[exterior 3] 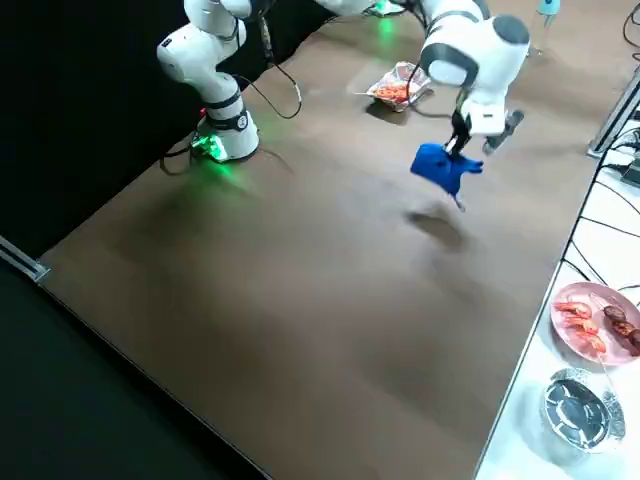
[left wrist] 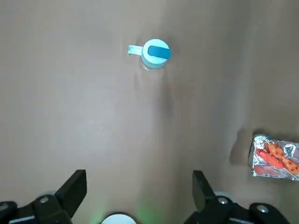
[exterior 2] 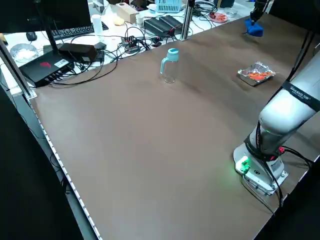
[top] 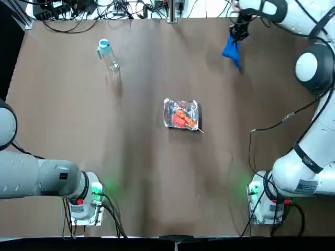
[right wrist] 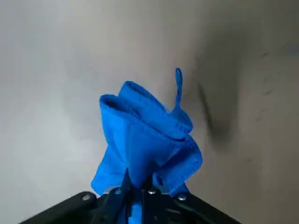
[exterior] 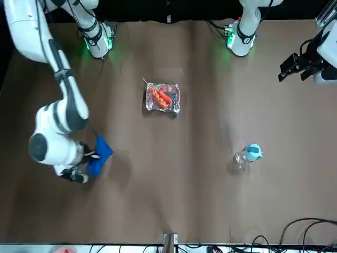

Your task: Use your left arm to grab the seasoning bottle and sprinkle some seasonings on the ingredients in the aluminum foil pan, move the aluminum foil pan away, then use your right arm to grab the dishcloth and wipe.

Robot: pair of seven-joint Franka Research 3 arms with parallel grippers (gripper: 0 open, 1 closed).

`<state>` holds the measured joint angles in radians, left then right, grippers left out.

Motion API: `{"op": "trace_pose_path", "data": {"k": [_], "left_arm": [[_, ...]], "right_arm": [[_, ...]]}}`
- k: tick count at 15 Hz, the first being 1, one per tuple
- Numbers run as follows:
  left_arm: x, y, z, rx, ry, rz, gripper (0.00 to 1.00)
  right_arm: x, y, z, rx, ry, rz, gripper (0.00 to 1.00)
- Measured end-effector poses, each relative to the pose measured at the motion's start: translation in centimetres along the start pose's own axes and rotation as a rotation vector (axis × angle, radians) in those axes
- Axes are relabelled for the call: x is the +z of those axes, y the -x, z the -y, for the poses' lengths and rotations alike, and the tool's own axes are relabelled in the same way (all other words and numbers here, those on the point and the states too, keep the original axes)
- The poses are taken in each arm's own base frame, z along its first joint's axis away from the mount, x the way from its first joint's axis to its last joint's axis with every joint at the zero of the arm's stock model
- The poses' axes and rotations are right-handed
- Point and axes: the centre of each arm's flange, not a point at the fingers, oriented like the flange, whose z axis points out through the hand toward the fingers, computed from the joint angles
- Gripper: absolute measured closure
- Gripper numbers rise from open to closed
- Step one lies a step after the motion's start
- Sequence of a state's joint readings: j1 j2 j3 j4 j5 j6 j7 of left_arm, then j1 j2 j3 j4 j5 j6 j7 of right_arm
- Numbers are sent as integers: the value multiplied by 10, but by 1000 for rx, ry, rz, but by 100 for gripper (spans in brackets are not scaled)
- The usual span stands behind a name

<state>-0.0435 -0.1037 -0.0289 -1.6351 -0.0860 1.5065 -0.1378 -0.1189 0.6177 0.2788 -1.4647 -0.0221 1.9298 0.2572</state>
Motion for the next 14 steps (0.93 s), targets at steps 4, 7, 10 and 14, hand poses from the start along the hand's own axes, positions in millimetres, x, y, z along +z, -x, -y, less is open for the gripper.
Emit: {"op": "trace_pose_path", "data": {"k": [4, 7, 10, 14], "left_arm": [[2, -2, 2, -8, 0, 4, 0], [3, -3, 2, -11, 0, 6, 0], [4, -4, 2, -11, 0, 8, 0], [7, -5, 2, -12, -1, 11, 0]], "right_arm": [[2, -11, -99, -100, 3, 24, 90], [3, -12, -148, -150, 59, 41, 90], [11, -12, -178, -197, 106, 64, 90], [43, -11, -195, -218, 94, 103, 90]]}}
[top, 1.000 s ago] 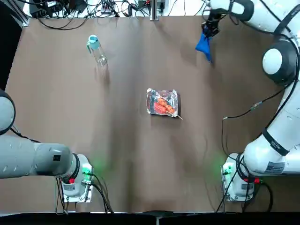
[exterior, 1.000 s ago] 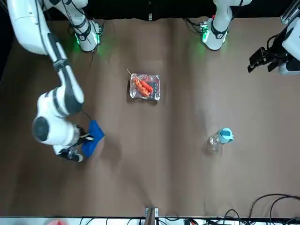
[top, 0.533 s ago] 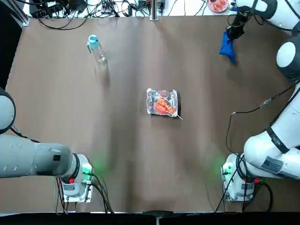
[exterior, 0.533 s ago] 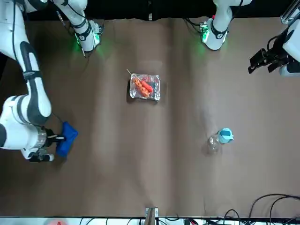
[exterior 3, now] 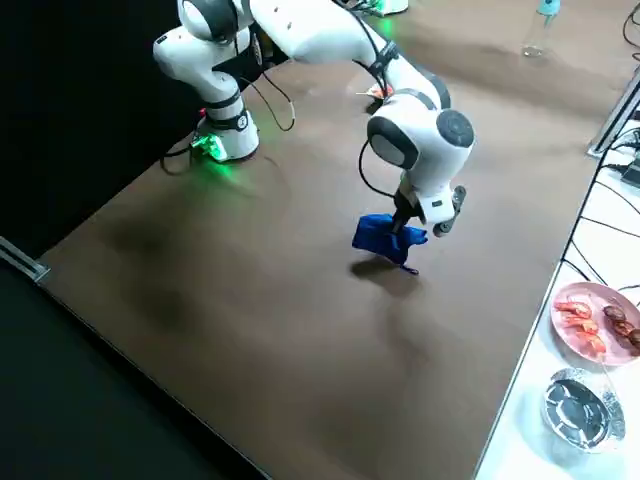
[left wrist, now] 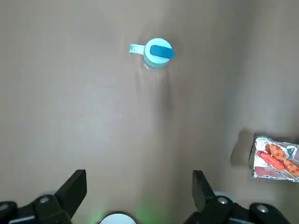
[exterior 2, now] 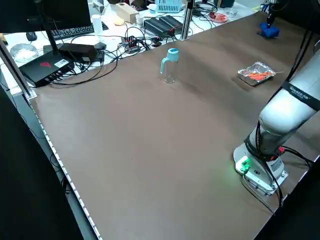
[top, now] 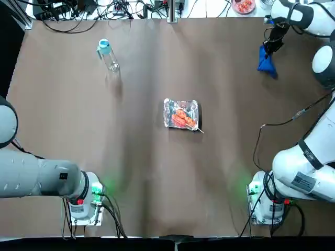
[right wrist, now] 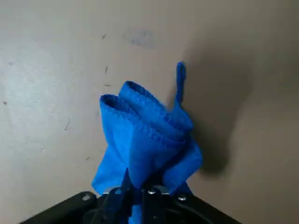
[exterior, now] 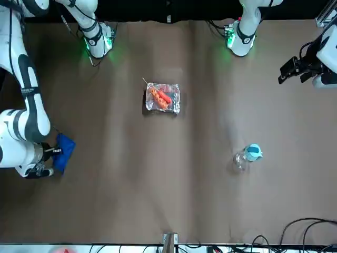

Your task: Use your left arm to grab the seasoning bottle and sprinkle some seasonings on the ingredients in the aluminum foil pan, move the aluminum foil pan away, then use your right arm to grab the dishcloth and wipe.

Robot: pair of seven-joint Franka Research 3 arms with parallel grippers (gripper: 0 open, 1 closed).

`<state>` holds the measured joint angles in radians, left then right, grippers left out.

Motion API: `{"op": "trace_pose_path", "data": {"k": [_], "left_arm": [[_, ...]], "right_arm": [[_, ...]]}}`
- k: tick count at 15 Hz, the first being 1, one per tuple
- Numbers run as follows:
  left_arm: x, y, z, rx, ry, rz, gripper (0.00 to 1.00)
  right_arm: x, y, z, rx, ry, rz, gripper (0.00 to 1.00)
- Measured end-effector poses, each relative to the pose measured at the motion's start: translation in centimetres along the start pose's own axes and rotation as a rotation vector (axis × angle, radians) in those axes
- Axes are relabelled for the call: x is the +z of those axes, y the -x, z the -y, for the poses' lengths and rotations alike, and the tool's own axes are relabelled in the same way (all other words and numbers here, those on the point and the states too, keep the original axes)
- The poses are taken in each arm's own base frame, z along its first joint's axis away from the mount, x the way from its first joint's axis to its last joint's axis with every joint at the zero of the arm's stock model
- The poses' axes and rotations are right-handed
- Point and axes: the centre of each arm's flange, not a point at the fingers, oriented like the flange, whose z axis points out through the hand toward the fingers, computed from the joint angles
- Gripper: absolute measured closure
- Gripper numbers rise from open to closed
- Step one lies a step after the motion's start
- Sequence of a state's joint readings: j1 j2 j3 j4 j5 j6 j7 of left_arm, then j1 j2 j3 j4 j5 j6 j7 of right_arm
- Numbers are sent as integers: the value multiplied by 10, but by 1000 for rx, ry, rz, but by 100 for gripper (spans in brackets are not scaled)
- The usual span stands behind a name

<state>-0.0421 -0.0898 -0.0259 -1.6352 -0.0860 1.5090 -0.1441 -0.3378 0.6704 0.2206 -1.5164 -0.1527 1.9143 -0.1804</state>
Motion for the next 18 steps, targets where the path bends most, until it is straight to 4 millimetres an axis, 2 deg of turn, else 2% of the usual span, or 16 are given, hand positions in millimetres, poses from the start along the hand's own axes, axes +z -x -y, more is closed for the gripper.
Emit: {"op": "trace_pose_path", "data": {"k": [3, 7, 9, 15, 18], "left_arm": [[0, 0, 0, 0, 0, 0, 0], [0, -1, 0, 0, 0, 0, 0], [1, -1, 0, 0, 0, 1, 0], [4, -3, 0, -1, -1, 7, 0], [7, -5, 0, -1, -1, 10, 0]], "right_arm": [[20, -6, 11, -19, -11, 17, 90], [32, -16, 50, -73, -8, 34, 90], [36, -18, 62, -87, -10, 41, 90], [38, -19, 65, -90, -11, 42, 36], [29, -21, 66, -91, -8, 26, 10]]}}
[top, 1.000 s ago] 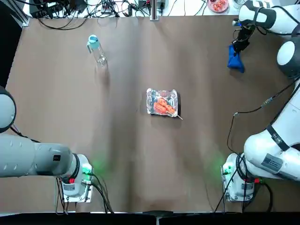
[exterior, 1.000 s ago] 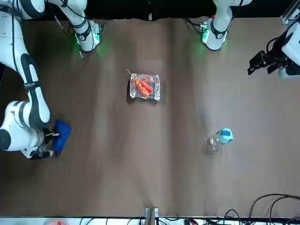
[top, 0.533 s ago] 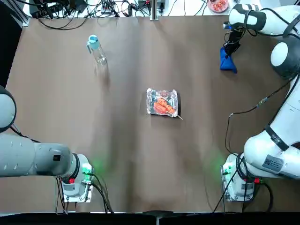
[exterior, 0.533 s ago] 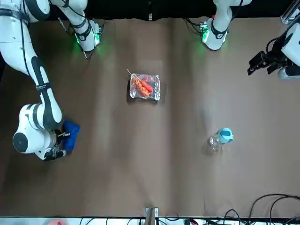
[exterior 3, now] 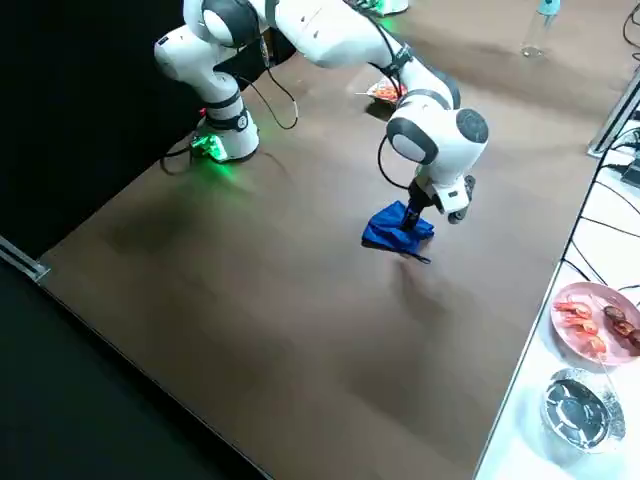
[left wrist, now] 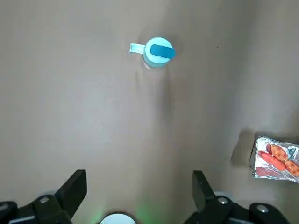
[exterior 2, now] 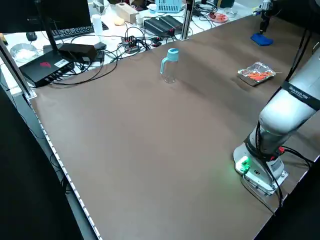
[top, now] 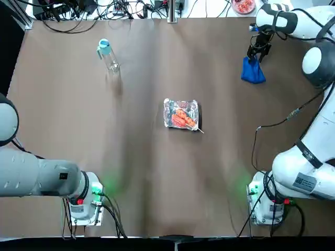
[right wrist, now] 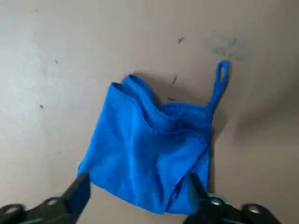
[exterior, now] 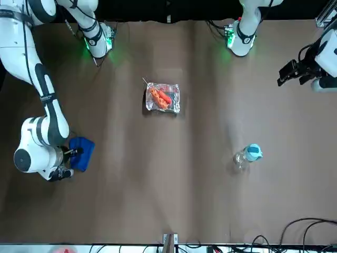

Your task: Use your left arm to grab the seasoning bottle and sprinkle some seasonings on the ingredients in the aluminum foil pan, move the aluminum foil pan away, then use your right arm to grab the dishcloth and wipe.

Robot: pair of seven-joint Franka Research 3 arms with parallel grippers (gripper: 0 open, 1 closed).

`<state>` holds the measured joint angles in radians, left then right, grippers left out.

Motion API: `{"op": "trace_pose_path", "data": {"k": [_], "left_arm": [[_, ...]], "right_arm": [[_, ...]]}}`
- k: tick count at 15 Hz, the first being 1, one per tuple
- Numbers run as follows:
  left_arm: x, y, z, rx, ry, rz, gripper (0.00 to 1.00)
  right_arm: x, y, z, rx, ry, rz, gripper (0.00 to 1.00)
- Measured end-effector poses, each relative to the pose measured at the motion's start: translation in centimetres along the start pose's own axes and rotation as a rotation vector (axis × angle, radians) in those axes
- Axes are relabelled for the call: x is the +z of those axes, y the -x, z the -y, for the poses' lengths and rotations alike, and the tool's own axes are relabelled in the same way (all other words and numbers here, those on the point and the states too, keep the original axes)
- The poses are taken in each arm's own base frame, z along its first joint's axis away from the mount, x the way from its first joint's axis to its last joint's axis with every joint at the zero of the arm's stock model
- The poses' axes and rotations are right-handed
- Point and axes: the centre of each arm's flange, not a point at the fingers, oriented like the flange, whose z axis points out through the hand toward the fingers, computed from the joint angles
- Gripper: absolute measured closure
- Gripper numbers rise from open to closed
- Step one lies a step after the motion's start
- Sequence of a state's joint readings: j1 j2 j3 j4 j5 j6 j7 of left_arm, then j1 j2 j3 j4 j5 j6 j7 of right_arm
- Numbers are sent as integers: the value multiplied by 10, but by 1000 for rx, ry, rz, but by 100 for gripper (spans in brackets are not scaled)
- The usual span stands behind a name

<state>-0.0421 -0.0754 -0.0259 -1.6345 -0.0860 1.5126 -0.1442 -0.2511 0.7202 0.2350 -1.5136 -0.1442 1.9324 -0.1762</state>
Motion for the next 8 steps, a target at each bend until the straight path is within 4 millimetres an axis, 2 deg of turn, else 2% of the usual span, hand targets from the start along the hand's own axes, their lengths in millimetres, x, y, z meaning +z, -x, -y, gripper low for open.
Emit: {"op": "trace_pose_path", "data": {"k": [1, 3, 5, 8], "left_arm": [[0, 0, 0, 0, 0, 0, 0], [0, -1, 0, 0, 0, -1, 0], [0, -1, 0, 0, 0, -2, 0], [0, -1, 0, 0, 0, -3, 0]], "right_arm": [[-10, -1, 2, -2, 5, -17, 1], [-52, 2, 6, -6, 28, -78, 0], [-111, 14, 13, -11, 64, -151, 0], [-193, 46, 41, -29, 110, -217, 0]]}}
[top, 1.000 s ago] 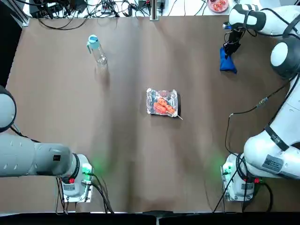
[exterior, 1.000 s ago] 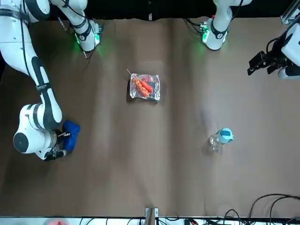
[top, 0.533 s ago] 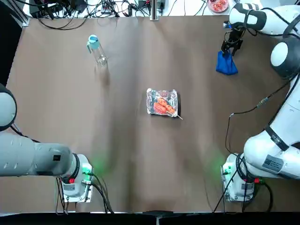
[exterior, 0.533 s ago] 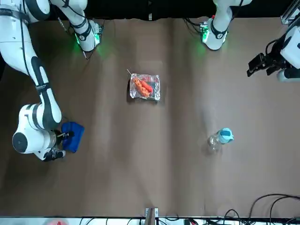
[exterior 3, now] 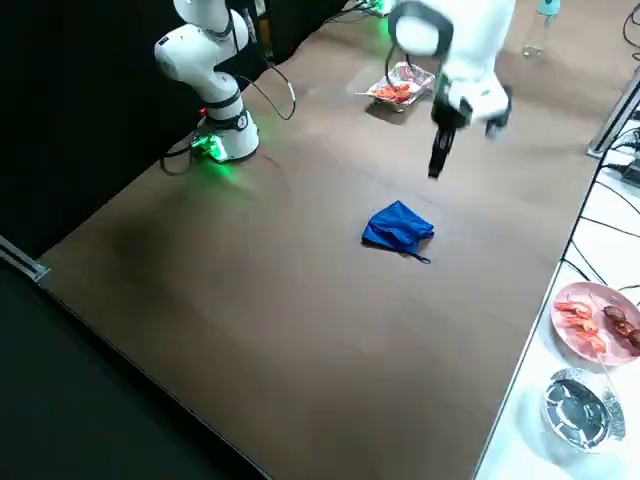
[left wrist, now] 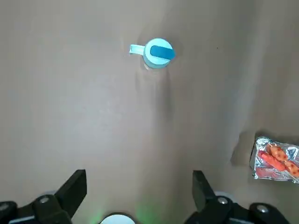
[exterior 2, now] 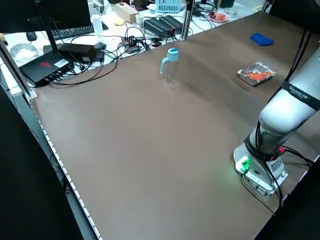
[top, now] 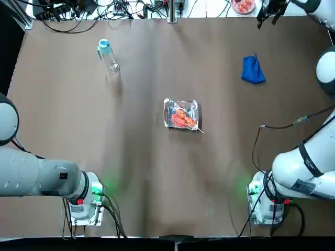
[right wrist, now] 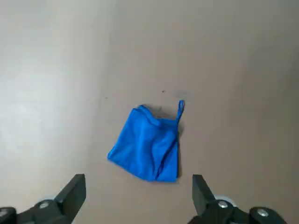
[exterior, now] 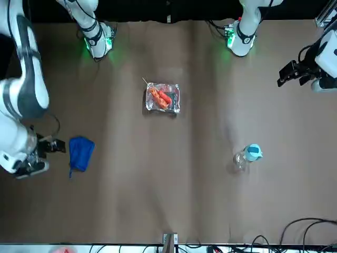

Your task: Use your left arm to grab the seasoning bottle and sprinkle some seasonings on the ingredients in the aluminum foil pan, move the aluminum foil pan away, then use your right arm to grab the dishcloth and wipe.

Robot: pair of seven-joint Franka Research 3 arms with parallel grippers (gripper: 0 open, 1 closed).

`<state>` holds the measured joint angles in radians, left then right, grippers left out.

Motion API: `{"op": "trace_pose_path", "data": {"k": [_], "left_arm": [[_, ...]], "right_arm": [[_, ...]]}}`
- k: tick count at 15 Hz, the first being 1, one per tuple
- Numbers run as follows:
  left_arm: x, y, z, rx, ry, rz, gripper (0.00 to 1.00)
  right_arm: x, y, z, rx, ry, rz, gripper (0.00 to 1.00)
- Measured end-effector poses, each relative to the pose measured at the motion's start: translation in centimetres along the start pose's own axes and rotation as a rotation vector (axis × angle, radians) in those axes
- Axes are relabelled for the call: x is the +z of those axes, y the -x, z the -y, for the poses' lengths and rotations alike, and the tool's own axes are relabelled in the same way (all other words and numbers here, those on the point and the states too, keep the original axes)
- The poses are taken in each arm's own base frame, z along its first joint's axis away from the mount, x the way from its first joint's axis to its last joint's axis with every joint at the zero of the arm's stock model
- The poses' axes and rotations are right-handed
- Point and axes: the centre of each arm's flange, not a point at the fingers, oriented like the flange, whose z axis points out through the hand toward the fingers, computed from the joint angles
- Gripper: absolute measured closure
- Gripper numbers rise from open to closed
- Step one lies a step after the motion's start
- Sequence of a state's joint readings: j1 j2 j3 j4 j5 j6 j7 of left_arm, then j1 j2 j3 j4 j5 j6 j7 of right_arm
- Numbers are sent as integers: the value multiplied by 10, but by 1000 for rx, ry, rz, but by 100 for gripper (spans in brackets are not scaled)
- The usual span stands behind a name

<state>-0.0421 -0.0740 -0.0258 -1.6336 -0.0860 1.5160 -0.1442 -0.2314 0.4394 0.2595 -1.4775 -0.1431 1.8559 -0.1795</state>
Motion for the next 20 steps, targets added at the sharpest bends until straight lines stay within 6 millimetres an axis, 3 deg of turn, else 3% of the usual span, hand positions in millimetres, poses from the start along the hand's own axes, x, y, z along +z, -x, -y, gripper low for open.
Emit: {"op": "trace_pose_path", "data": {"k": [2, 5, 6, 10, 13, 20], "left_arm": [[0, 0, 0, 0, 0, -1, 0], [0, -1, 0, -1, -1, -2, 0], [1, -2, 4, -1, -40, -8, 0], [3, -3, 1, 13, -100, -15, 0], [3, -2, 0, 17, -105, -15, 0], [3, -2, -2, 20, -105, -16, 0]], "right_arm": [[-43, 15, 16, -15, 20, 1, 0], [-91, 40, 32, -19, 28, 19, 0], [-120, 59, 42, -13, 3, 27, 0], [-175, 92, 57, -9, 3, -20, 0], [-194, 104, 64, -9, 6, -48, 0], [-185, 118, 82, -34, 12, -17, 0]]}}
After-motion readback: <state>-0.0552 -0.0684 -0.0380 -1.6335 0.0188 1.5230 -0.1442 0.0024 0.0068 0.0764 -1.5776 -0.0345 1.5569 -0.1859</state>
